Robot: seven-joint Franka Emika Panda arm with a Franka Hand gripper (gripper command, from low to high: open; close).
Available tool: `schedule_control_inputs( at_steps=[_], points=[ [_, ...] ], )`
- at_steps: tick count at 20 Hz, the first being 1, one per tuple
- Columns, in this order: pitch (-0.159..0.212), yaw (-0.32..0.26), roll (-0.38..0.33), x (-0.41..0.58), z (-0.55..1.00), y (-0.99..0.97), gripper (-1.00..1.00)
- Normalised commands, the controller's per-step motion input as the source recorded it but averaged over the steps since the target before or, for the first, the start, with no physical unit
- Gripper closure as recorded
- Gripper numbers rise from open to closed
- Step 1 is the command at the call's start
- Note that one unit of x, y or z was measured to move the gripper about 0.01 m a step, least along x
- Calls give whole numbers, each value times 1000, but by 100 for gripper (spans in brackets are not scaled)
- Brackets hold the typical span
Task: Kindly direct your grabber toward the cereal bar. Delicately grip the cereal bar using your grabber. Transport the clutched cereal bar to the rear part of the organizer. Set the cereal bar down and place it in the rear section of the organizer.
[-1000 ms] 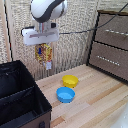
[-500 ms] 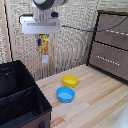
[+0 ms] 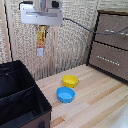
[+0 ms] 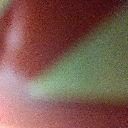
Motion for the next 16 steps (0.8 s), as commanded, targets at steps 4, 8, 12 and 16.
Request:
schedule_control_inputs(
  at_steps=[4, 8, 12, 16],
  points=[
    [17, -165, 14, -1, 200, 556, 100],
    [15, -150, 20, 0, 200, 623, 100],
    [15, -150, 20, 0, 198, 626, 100],
    [12, -168, 22, 0, 165, 586, 100]
  ],
)
